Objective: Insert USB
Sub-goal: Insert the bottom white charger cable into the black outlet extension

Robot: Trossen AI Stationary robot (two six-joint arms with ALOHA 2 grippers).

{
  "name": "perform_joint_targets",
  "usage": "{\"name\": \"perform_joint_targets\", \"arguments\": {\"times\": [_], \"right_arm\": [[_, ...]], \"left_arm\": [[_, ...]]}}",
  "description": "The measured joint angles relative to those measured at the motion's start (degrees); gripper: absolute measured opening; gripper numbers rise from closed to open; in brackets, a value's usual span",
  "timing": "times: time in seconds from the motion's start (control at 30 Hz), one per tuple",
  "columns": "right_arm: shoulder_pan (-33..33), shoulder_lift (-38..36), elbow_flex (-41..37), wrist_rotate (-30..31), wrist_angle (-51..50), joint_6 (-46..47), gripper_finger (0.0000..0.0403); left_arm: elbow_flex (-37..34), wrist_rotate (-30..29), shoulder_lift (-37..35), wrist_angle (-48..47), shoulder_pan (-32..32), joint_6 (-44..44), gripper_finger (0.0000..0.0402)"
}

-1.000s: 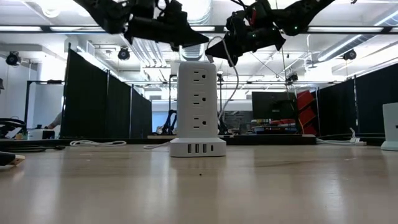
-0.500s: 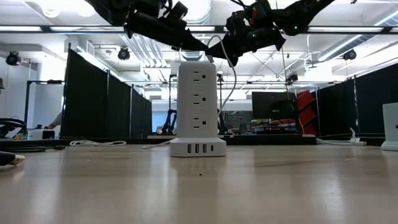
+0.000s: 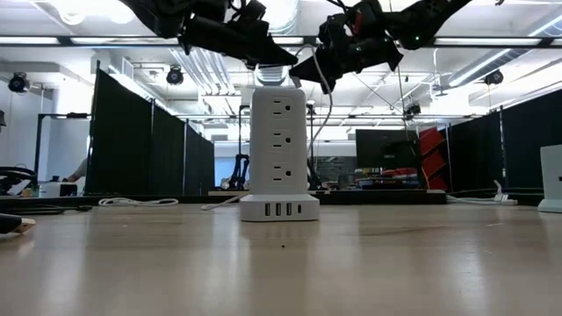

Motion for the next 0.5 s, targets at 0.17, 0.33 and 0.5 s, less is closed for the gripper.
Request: {"name": "perform_joint_targets", "arguments": {"times": [0.17, 0.33, 0.5], "right_arm": [[0.3, 0.0, 0.0, 0.0, -0.4, 0.5, 0.001], [0.4, 0.0, 0.0, -0.2, -0.6, 0.5, 0.001], [0.7, -0.2, 0.0, -0.2, -0.6, 0.4, 0.0017]], "left_arm": [[0.0, 1.9, 0.3, 0.1, -0.1, -1.8, 0.0005], [0.6, 2.1, 0.4, 0.4, -0.3, -2.4, 0.0002], [1.0, 2.9, 0.4, 0.4, -0.4, -2.4, 0.0001]]}}
